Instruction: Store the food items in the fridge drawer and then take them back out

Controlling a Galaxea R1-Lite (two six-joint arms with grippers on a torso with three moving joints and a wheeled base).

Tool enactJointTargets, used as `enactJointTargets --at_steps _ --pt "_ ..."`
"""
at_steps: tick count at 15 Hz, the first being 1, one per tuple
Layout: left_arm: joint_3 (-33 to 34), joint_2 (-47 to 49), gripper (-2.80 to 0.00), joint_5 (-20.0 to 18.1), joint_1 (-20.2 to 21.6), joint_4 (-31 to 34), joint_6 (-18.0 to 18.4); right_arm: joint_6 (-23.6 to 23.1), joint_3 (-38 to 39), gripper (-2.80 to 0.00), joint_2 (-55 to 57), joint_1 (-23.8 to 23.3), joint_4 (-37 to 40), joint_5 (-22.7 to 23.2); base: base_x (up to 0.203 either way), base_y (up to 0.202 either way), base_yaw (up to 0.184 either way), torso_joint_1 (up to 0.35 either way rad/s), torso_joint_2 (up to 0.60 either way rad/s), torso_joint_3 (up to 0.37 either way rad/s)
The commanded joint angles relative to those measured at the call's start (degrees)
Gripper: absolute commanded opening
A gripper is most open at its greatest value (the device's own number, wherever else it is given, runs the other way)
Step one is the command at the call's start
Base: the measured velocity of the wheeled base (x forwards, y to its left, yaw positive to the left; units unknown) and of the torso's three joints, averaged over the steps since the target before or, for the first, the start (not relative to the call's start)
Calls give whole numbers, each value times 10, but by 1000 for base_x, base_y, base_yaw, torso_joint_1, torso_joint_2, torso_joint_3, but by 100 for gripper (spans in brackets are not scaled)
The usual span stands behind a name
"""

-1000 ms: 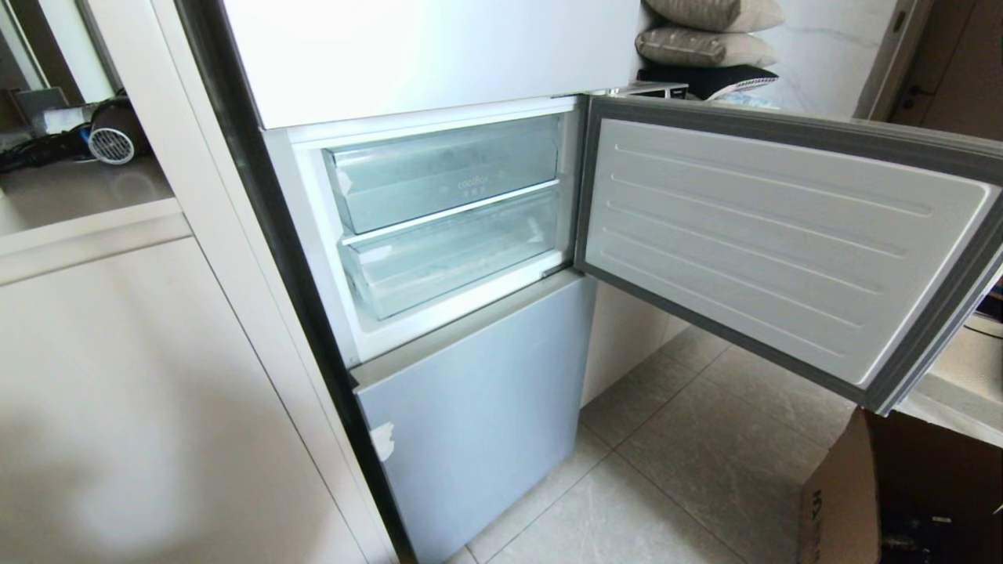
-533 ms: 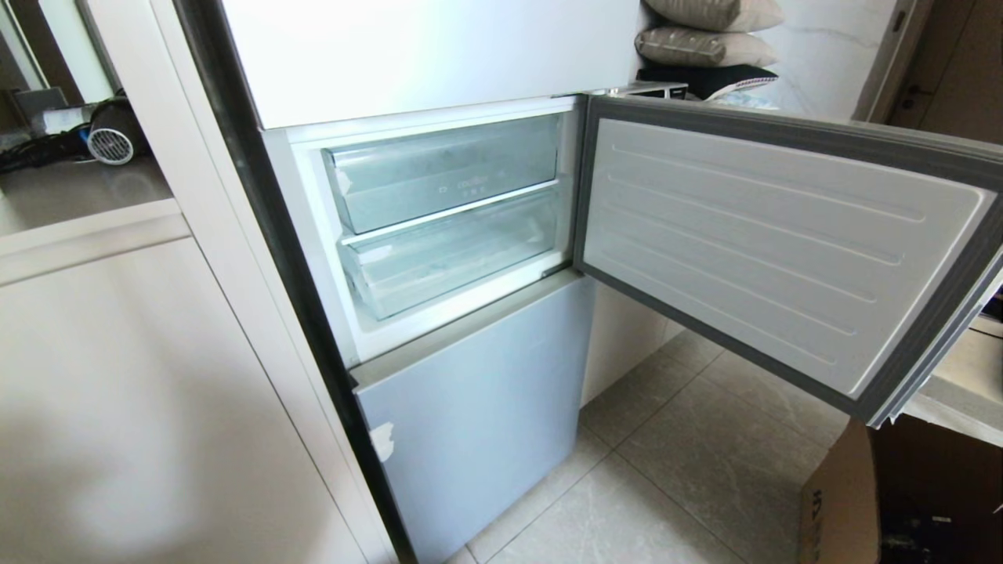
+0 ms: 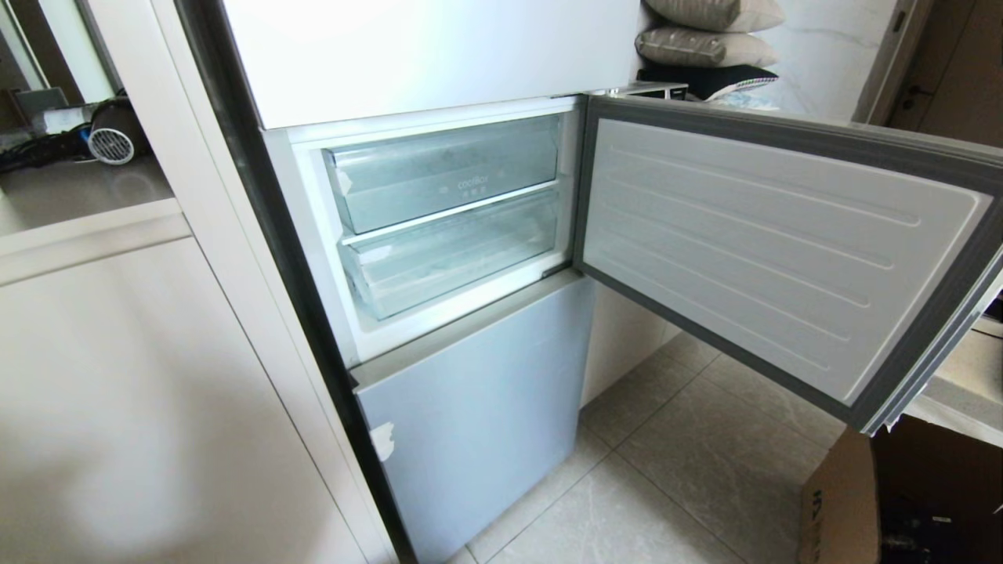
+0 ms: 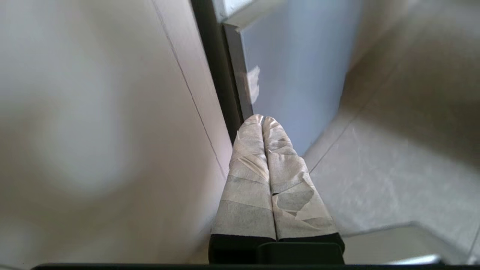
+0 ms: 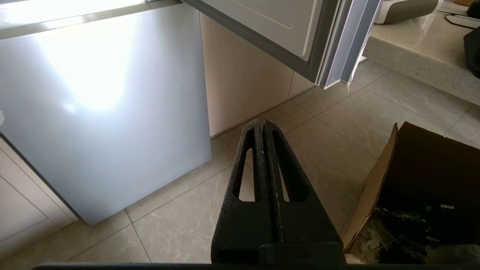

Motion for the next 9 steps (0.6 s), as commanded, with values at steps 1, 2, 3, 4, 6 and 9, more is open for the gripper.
enactJointTargets --at_steps 1,2,3,4,6,9 --pt "2 -21 -280 16 2 0 -40 0 0 -280 0 0 0 0 0 0 0 0 0 0" --pt "2 -20 -280 35 2 -1 -75 0 0 -280 0 0 0 0 0 0 0 0 0 0" --pt "2 -20 -280 43 3 -1 -96 0 0 -280 0 0 1 0 0 0 0 0 0 0" --pt "2 -20 -280 44 3 -1 -93 0 0 -280 0 0 0 0 0 0 0 0 0 0" --pt "2 -20 -280 44 3 -1 -94 0 0 -280 0 0 0 0 0 0 0 0 0 0" --pt "2 -20 -280 44 2 -1 -93 0 0 -280 0 0 0 0 0 0 0 0 0 0"
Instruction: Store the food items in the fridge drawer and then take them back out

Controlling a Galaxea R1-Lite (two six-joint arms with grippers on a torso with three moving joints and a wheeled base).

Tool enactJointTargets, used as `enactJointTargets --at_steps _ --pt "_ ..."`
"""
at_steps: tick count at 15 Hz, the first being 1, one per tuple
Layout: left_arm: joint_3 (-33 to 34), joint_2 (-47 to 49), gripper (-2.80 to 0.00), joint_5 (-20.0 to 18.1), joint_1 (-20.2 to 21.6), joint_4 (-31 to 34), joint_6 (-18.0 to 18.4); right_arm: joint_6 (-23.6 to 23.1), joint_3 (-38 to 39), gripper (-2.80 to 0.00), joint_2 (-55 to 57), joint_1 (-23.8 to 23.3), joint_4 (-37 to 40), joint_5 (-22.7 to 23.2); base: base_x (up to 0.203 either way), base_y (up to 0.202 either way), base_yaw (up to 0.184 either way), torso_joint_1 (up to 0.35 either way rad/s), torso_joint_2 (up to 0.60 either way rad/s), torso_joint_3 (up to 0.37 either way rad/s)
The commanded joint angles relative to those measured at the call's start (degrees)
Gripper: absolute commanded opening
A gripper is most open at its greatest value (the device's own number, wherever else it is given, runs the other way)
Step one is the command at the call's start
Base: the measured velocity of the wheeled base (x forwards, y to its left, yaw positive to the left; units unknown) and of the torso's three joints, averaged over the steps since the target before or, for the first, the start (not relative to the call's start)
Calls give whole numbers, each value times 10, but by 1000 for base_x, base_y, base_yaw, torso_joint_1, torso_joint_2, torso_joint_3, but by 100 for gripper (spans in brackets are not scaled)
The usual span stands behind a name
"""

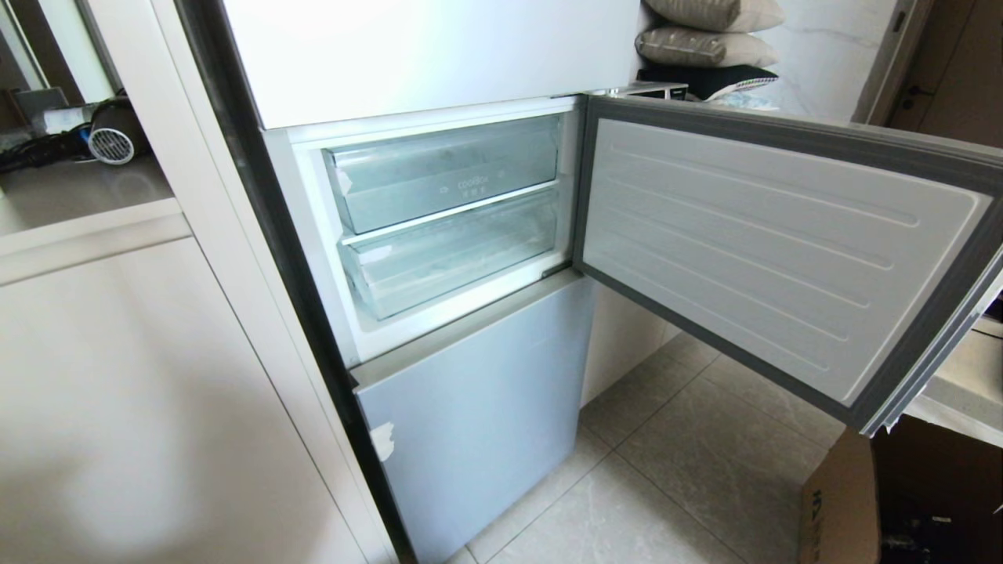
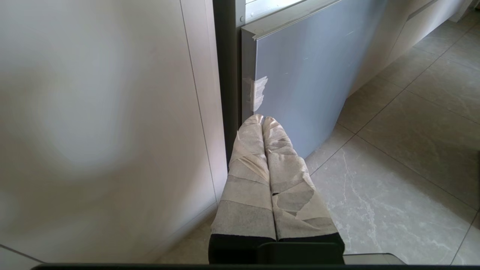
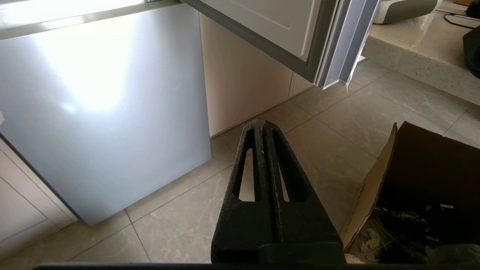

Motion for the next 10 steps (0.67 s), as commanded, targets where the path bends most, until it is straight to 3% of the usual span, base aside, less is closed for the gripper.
enactJointTargets --at_steps 1,10 --pt "0 1 -280 0 0 0 0 0 0 -280 0 0 0 0 0 0 0 0 0 0" --pt "0 1 -280 0 0 0 0 0 0 -280 0 0 0 0 0 0 0 0 0 0"
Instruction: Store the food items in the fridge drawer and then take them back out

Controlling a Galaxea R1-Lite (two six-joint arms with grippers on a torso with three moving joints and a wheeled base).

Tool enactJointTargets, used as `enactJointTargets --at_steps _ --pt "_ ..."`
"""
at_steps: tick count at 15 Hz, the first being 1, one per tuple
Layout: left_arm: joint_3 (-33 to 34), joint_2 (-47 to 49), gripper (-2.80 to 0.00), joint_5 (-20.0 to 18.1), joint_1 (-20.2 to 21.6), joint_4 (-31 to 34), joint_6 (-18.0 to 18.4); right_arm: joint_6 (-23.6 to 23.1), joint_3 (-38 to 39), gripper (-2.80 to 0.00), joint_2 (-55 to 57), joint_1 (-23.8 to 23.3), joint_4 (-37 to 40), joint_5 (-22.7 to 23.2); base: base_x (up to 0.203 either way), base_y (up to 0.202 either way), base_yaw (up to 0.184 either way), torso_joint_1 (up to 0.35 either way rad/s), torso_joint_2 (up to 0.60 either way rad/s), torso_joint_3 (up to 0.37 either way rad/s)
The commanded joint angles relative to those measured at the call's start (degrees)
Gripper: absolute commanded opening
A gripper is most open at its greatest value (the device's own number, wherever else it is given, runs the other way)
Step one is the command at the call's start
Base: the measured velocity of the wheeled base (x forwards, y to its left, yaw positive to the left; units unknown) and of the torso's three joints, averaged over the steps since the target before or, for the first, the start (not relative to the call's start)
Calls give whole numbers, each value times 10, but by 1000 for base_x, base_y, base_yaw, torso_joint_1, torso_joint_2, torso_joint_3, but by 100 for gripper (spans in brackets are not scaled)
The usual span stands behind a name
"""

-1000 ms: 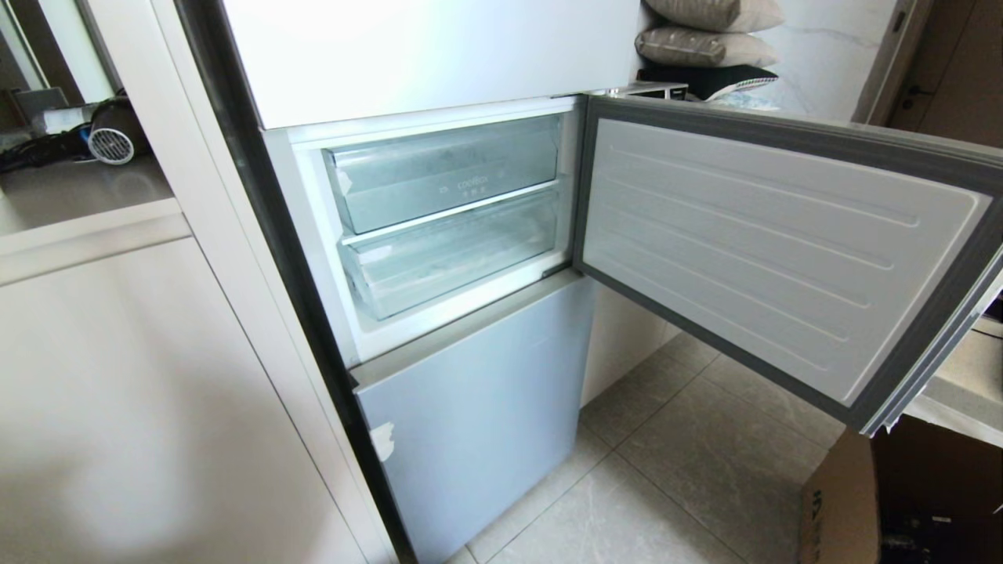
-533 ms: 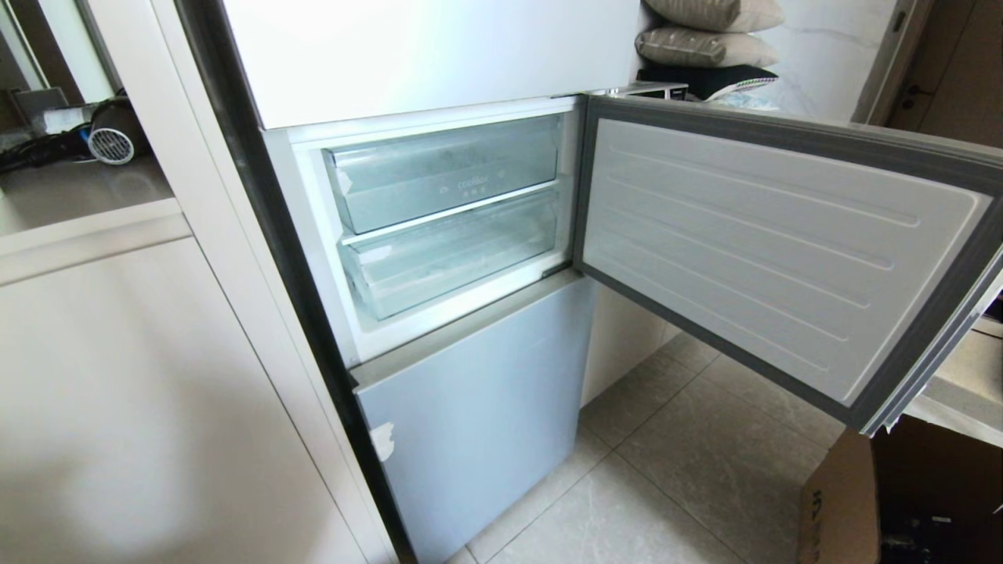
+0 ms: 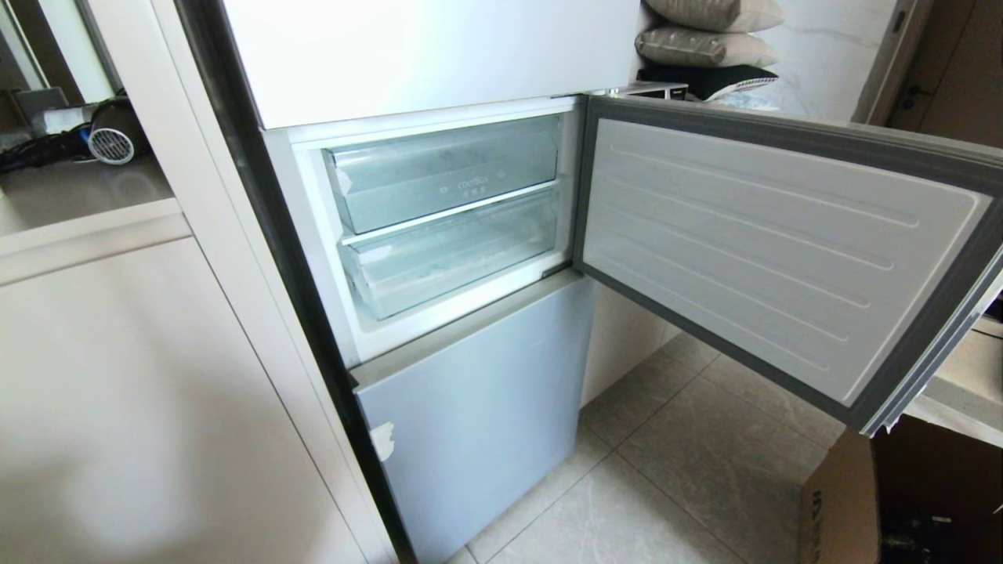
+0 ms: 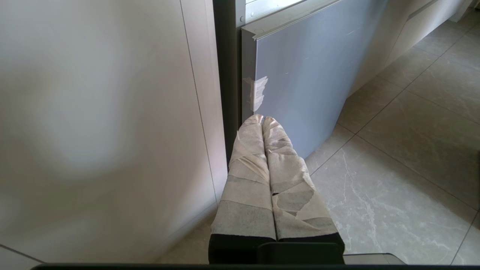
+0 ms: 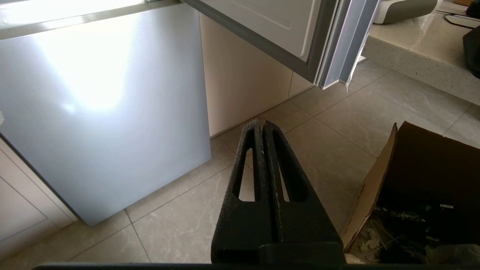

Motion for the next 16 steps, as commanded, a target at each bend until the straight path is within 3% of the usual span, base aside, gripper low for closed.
enactJointTargets --at_steps 1,4,16 --pt "0 1 -280 0 1 0 0 0 0 -280 0 0 0 0 0 0 0 0 0 0" --pt "0 1 -280 0 1 0 0 -16 0 -280 0 0 0 2 0 0 0 0 0 0" --pt "0 1 -280 0 0 0 0 0 0 -280 0 0 0 0 0 0 0 0 0 0"
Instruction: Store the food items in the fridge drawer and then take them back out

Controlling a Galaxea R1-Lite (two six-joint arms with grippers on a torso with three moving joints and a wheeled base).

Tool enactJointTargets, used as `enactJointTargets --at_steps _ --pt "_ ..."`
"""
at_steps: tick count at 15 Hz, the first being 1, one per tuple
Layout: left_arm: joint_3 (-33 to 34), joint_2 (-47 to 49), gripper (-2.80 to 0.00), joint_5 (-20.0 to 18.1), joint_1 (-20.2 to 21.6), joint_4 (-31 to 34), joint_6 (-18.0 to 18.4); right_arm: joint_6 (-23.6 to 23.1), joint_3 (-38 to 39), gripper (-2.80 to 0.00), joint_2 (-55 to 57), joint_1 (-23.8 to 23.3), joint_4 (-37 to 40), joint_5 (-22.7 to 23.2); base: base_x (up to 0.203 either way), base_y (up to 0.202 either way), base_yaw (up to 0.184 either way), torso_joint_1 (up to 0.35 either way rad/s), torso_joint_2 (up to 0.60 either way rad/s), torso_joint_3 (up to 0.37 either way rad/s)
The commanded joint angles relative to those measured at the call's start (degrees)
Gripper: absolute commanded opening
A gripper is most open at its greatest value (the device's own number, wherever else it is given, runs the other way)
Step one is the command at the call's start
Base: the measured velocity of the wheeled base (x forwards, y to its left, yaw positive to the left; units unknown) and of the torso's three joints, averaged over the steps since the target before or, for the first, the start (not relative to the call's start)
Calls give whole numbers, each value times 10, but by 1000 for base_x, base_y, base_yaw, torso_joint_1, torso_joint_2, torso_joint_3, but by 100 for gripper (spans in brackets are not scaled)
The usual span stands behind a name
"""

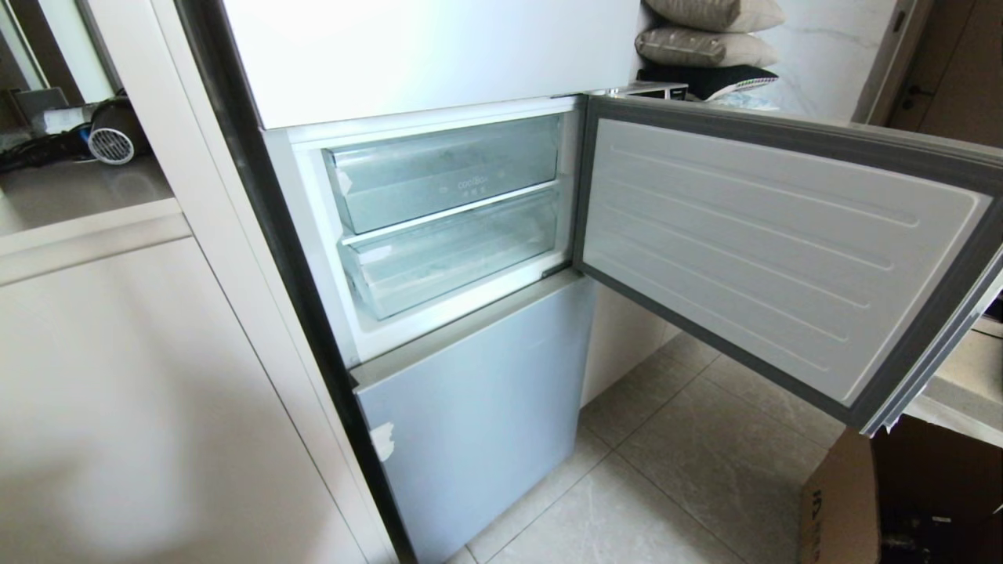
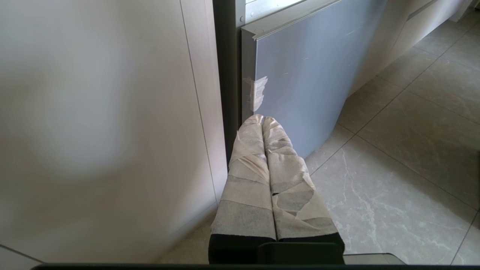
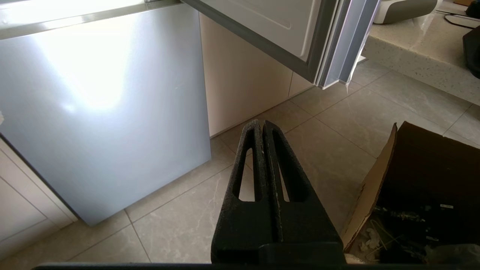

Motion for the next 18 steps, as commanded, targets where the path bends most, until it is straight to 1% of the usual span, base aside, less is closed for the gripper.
enactJointTargets --at_steps 1,6,7,18 --pt "-1 1 -280 0 1 0 0 -1 0 -280 0 0 0 0 0 0 0 0 0 0" --pt "0 1 -280 0 1 0 0 -2 0 -280 0 0 0 0 0 0 0 0 0 0" --pt "0 1 -280 0 1 0 0 -2 0 -280 0 0 0 0 5 -6 101 -7 -2 2" --pt "0 1 -280 0 1 0 -1 -1 0 -280 0 0 0 0 1 -8 172 3 2 0"
